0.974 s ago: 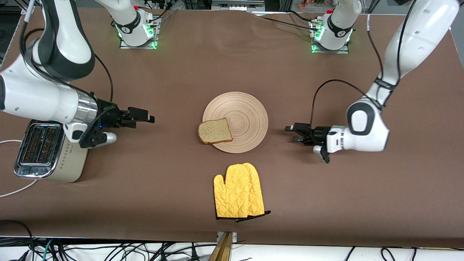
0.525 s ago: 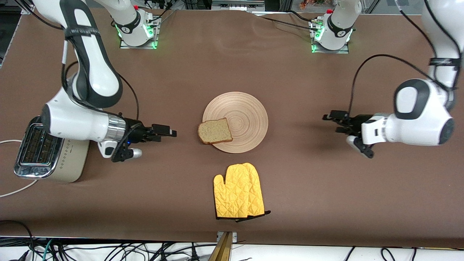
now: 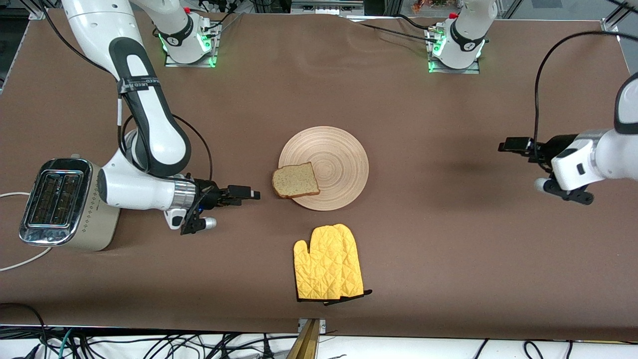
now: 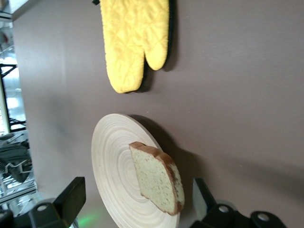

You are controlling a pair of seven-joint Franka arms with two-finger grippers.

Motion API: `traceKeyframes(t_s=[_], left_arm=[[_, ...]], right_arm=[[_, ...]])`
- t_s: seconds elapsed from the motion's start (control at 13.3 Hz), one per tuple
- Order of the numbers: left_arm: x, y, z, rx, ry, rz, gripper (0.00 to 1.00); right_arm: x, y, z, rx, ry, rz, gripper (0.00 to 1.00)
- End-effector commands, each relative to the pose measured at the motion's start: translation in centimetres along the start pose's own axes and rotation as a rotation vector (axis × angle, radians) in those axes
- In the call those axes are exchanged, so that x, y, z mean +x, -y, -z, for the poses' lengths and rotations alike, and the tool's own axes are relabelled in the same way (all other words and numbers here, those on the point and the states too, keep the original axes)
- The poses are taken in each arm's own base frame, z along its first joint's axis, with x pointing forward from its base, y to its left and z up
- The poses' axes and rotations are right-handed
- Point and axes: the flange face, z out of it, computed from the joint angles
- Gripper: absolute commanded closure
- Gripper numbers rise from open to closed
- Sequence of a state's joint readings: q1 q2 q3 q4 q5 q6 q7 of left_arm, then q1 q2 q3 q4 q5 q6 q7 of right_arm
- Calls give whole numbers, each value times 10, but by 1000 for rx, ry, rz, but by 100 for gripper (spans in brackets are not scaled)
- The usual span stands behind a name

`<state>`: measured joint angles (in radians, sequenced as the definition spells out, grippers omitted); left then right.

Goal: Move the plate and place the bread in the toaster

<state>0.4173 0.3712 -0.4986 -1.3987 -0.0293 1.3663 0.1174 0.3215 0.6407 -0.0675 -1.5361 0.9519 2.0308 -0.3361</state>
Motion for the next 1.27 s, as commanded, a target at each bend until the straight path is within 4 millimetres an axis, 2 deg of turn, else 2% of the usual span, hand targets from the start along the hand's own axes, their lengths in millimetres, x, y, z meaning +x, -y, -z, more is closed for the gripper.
traceKeyframes(t_s=[0.0, 0.22, 0.37, 0.6, 0.75, 0.9, 1.2], left_arm=[[-32, -37, 36, 146, -50, 58, 0], [-50, -48, 62, 200, -144, 91, 0], [-62, -44, 57, 214, -173, 103, 0], [-74, -40, 42, 221, -251, 112, 0], [-82, -43, 49, 224, -275, 110, 0], [-84, -48, 47, 226, -271, 101, 0], [-81, -47, 48, 189, -260, 106, 0]], right_arm=[[-1, -11, -31, 47, 9, 49, 0], [-14, -27, -45, 30, 19, 57, 0], [-28, -22, -57, 29, 26, 82, 0], [-47, -36, -76, 90, 15, 86, 5], [-55, -44, -86, 96, -1, 104, 9], [-58, -44, -91, 95, 4, 101, 13], [-63, -42, -99, 105, -1, 90, 36]])
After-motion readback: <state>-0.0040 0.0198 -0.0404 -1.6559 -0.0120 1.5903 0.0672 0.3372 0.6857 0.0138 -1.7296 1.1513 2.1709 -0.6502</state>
